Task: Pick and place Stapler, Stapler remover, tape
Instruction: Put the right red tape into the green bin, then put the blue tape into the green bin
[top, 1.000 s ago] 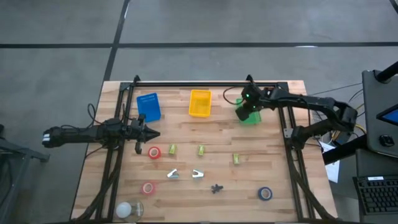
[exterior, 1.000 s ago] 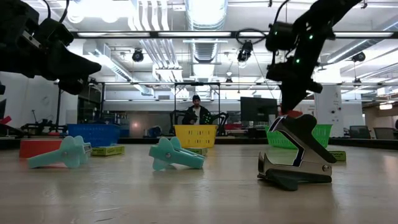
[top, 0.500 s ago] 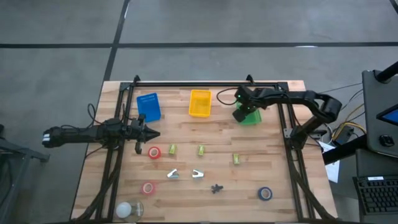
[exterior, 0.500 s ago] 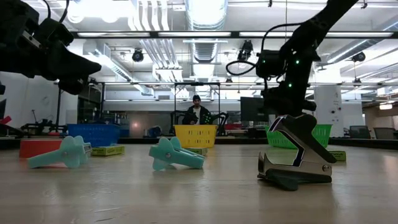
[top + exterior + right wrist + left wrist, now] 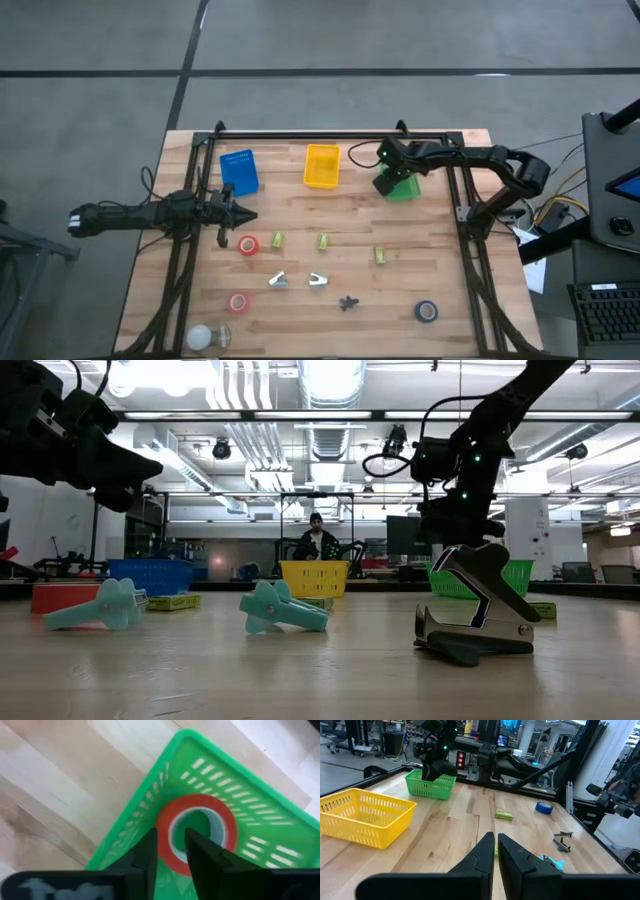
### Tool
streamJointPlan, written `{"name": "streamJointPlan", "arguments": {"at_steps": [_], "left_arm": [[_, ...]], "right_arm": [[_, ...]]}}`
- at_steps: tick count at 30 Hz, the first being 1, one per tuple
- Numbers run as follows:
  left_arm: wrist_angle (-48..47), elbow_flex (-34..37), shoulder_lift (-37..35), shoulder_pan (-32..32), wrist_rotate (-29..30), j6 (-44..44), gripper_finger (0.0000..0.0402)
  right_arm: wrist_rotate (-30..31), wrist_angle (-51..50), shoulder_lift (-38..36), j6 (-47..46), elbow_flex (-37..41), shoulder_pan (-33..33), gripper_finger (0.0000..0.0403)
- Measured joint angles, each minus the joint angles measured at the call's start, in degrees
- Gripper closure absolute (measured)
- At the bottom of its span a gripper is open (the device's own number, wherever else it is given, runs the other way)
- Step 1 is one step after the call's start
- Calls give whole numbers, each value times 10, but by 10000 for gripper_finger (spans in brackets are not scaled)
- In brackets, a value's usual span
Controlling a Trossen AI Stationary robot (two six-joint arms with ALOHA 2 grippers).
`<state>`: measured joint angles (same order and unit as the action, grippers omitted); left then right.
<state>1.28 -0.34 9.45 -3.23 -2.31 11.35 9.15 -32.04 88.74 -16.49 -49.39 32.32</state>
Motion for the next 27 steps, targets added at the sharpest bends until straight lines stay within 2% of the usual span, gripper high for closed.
{"name": "streamJointPlan", "arguments": {"at_steps": [6, 11, 21, 27], "left_arm": [[0, 0, 0, 0, 0, 0, 376], [0, 0, 0, 0, 0, 0, 376], [0, 0, 0, 0, 0, 0, 376], [0, 0, 0, 0, 0, 0, 376]], "right_arm": [[-6, -19, -26, -4, 0, -1, 245], [-30, -73, -76, -11, 0, -25, 219], [-36, -130, -187, -41, 2, -136, 220], [-88, -155, -209, -59, 9, -237, 225]]}}
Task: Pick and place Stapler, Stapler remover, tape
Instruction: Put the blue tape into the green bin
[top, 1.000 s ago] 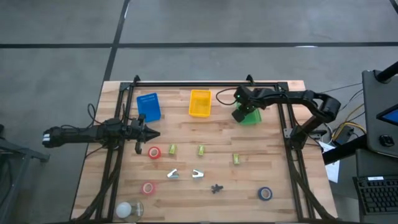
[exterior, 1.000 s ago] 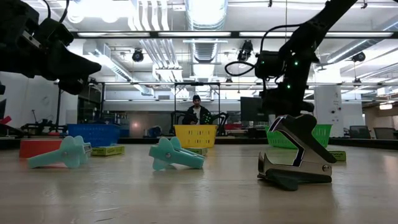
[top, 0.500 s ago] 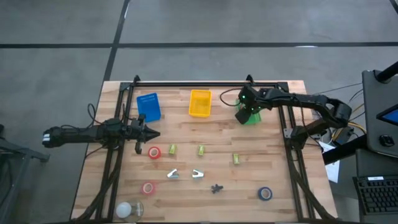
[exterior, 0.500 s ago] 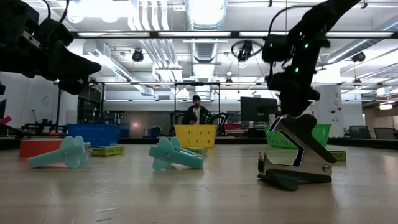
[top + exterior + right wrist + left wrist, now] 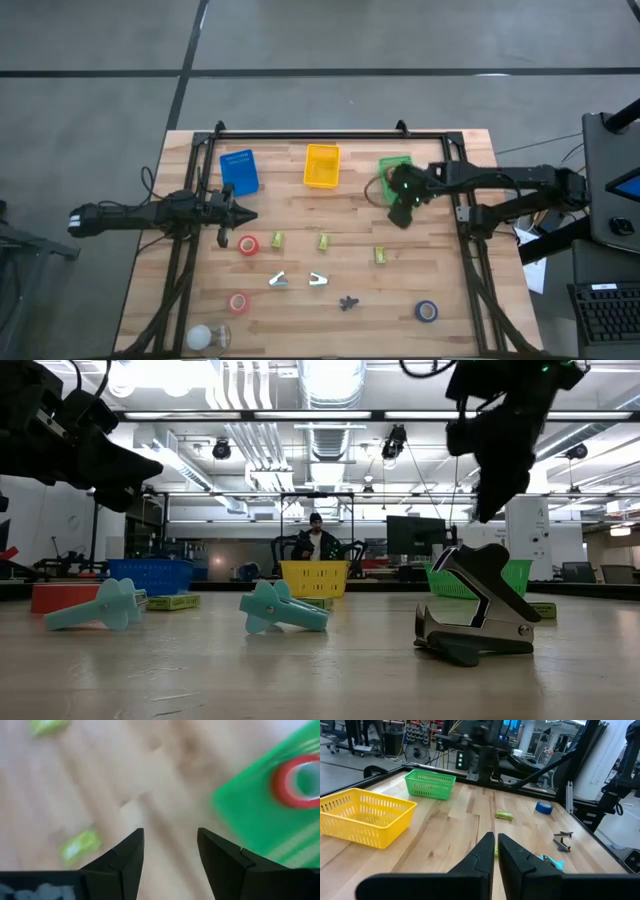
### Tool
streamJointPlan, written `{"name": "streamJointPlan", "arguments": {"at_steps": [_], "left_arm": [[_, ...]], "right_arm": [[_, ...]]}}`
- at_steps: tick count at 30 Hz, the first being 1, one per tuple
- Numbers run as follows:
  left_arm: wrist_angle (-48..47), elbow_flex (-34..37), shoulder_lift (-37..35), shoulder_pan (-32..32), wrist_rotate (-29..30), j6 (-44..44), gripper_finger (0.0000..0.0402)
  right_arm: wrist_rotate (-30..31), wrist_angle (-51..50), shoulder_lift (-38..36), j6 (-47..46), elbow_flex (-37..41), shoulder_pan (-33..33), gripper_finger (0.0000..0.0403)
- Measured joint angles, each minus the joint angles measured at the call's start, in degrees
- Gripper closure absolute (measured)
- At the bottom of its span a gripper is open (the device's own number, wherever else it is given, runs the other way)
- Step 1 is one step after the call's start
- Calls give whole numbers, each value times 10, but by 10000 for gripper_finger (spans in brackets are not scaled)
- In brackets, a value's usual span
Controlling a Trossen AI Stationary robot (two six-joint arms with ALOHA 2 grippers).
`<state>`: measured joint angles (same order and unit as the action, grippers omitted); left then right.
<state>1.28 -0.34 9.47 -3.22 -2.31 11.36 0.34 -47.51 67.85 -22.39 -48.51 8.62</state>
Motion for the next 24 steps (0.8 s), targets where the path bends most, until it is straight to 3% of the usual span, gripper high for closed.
{"name": "streamJointPlan", "arguments": {"at_steps": [4, 11, 24], "left_arm": [[0, 0, 0, 0, 0, 0, 376], [0, 0, 0, 0, 0, 0, 376], [0, 0, 0, 0, 0, 0, 376]], "right_arm": [[-6, -56, 2, -17, 2, -91, 223], [-33, -76, 1, -168, 2, -259, 223], [-6, 14, 87, -428, 9, -525, 224]]}}
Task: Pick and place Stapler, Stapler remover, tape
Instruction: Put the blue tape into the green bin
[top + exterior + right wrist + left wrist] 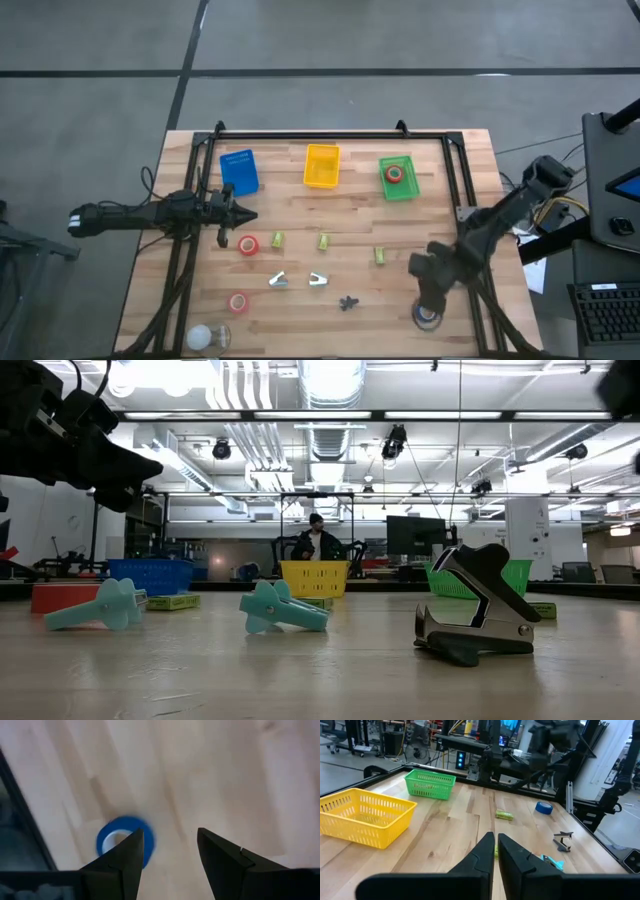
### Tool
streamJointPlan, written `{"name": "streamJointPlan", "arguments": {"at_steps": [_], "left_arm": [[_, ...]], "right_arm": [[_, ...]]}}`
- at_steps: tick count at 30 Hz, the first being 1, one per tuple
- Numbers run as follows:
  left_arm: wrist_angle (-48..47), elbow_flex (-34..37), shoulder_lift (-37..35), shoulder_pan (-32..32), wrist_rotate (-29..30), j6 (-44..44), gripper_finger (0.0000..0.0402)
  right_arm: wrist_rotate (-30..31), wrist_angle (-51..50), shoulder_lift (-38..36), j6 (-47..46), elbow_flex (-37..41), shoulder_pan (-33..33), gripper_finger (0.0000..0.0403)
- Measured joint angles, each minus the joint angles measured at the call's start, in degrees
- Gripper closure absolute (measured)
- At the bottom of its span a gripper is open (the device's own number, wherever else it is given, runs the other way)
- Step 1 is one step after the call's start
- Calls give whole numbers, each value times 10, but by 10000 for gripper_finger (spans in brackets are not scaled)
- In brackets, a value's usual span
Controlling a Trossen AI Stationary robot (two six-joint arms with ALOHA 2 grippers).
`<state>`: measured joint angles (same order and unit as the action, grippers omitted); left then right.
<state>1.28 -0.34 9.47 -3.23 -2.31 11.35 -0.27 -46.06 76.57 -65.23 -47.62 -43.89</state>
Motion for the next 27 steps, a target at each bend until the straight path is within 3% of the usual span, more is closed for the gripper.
{"name": "streamJointPlan", "arguments": {"at_steps": [6, 14, 27], "left_arm": [[0, 0, 0, 0, 0, 0, 376], [0, 0, 0, 0, 0, 0, 376], [0, 0, 0, 0, 0, 0, 376]], "right_arm": [[-1, 20, 54, -69, 0, -48, 231], [-26, 57, 98, -78, 0, -64, 240], [-23, 69, 99, -85, 17, -65, 258]]}}
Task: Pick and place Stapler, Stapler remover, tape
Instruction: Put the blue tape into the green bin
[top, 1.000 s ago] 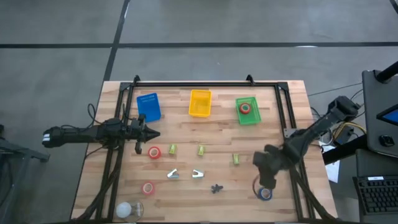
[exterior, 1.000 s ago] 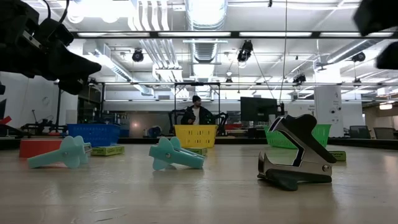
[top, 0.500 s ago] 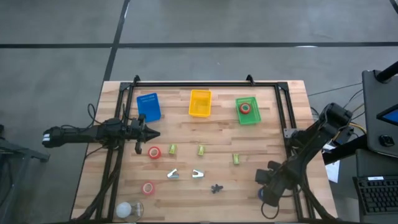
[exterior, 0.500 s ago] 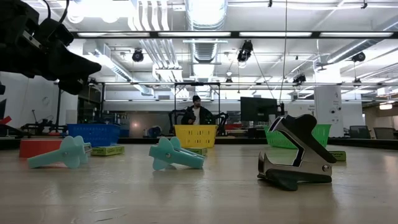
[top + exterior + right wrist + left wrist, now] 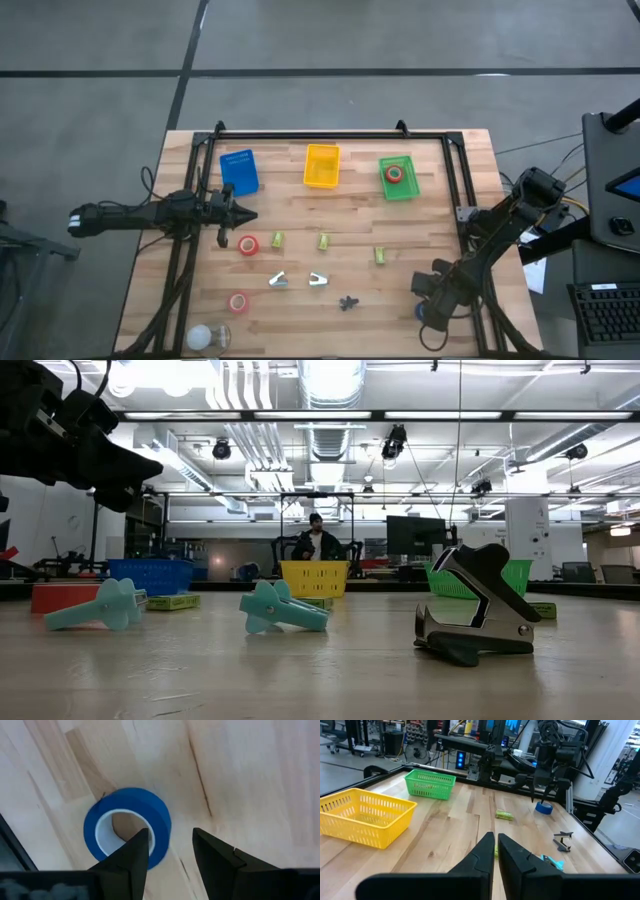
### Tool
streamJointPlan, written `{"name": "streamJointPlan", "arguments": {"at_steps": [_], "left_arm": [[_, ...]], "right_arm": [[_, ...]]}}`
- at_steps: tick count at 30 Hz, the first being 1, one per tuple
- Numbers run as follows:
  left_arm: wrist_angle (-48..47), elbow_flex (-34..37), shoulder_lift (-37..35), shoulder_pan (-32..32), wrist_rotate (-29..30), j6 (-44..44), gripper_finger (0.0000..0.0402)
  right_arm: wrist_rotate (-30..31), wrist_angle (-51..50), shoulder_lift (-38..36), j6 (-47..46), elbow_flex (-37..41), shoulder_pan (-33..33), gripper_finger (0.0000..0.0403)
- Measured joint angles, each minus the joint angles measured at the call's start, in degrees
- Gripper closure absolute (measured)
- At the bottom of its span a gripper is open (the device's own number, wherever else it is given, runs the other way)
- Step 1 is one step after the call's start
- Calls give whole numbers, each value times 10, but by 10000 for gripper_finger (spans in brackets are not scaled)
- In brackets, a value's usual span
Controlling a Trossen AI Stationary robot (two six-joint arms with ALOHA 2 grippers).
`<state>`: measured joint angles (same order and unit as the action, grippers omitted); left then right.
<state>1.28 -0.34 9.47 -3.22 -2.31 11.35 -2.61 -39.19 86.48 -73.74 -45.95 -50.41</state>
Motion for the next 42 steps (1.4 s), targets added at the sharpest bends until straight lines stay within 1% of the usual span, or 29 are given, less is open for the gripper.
{"name": "streamJointPlan", "arguments": {"at_steps": [10, 15, 21, 26, 32, 35, 38, 42], "left_arm": [[0, 0, 0, 0, 0, 0, 376], [0, 0, 0, 0, 0, 0, 376], [0, 0, 0, 0, 0, 0, 376], [0, 0, 0, 0, 0, 0, 376], [0, 0, 0, 0, 0, 0, 376], [0, 0, 0, 0, 0, 0, 376], [0, 0, 0, 0, 0, 0, 376], [0, 0, 0, 0, 0, 0, 376]], "right_arm": [[1, 30, 0, -10, 19, 0, 260], [7, 56, 0, -14, 32, 0, 272], [13, 60, -1, -32, 51, 0, 289], [13, 62, -1, -30, 53, 0, 309], [23, 57, -2, -9, 53, 2, 349], [27, 58, -5, 5, 53, 10, 362], [29, 52, -14, 19, 53, 23, 362], [30, 50, -31, 43, 53, 46, 353]]}}
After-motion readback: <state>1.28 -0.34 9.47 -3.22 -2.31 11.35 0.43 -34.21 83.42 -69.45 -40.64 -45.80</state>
